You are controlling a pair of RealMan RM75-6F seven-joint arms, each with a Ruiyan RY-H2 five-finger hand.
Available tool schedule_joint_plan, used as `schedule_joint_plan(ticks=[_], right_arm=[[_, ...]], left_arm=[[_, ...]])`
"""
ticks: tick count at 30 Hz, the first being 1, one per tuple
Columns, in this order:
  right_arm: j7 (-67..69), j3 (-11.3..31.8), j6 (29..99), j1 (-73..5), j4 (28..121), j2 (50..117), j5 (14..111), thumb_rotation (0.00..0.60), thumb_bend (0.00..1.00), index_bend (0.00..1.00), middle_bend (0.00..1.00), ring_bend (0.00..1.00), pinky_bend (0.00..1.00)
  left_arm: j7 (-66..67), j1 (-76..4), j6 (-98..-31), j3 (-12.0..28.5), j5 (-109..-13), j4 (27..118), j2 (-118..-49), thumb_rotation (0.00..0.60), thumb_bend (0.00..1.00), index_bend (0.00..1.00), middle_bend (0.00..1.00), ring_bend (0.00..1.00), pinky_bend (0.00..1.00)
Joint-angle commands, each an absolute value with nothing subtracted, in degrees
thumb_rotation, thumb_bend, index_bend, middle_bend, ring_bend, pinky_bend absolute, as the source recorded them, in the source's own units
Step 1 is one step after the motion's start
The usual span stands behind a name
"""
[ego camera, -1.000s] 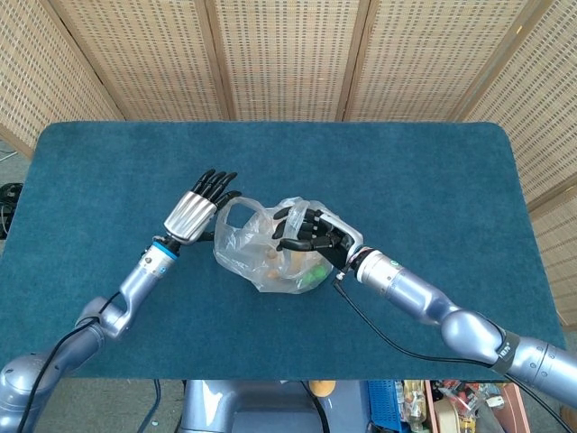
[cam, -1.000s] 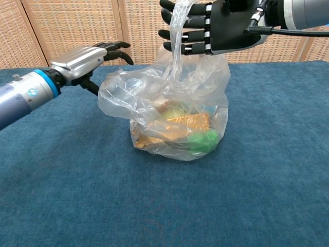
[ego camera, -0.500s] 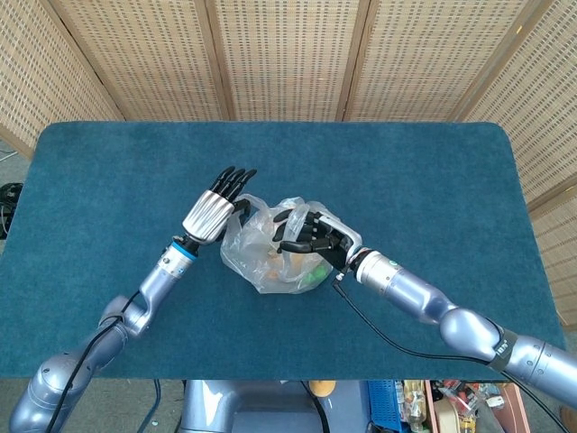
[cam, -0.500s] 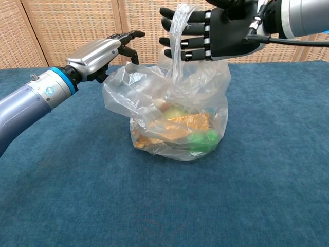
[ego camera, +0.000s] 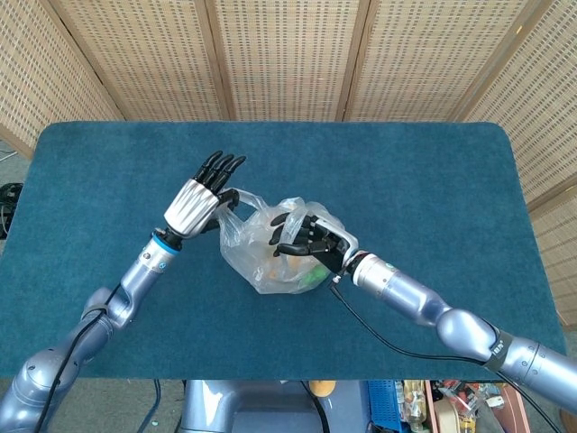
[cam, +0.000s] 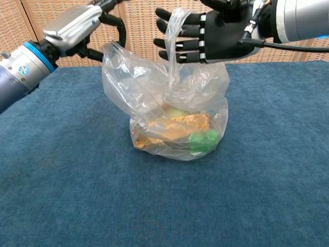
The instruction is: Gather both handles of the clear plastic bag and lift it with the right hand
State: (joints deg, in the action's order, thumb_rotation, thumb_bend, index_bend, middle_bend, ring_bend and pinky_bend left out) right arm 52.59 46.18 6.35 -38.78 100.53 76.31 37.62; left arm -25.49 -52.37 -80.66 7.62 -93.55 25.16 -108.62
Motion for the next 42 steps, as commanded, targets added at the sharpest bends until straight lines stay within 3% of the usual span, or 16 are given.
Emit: schedule_joint_plan(ticks=[1, 5, 10, 16, 42], right_arm=[[53.0, 47.2, 6.2, -38.5, 101.4, 76.3, 37.0, 0.600, 0.12, 0.40, 0.52, 0.38, 0.45], [53.4, 48.5, 5.6, -38.2, 102.5, 76.2, 36.3, 0.600, 0.12, 0.39, 0.55, 0.42, 0.53], [53.5, 47.9, 6.9, -38.7, 103.1, 75.6, 35.2, 0.600, 0.13, 0.39, 0.58, 0.43, 0.54], [53.1, 46.6, 7.3, -39.4, 103.1, 74.5, 34.5, 0.600, 0.13, 0.49, 0.67, 0.50, 0.54], [50.9, 40.2, 15.6, -44.0, 101.7, 74.8, 31.9, 0.600, 0.14, 0.48, 0.67, 0.47, 0.54]], left_arm=[[-24.5, -52.9, -82.1, 7.6, -93.8, 27.1, -107.1, 0.600, 0.59, 0.64, 0.00, 0.00, 0.00], [-22.3, -53.4, -83.2, 7.6, -94.1, 29.5, -105.3, 0.600, 0.59, 0.64, 0.00, 0.00, 0.00], [-19.8, -53.6, -83.8, 7.5, -94.2, 32.9, -103.3, 0.600, 0.59, 0.64, 0.00, 0.00, 0.00], [-18.3, -53.6, -84.4, 7.7, -94.0, 35.7, -101.2, 0.600, 0.59, 0.64, 0.00, 0.00, 0.00], [-9.2, -55.0, -89.3, 8.0, -98.8, 54.5, -90.2, 0.600, 0.59, 0.63, 0.00, 0.00, 0.00]])
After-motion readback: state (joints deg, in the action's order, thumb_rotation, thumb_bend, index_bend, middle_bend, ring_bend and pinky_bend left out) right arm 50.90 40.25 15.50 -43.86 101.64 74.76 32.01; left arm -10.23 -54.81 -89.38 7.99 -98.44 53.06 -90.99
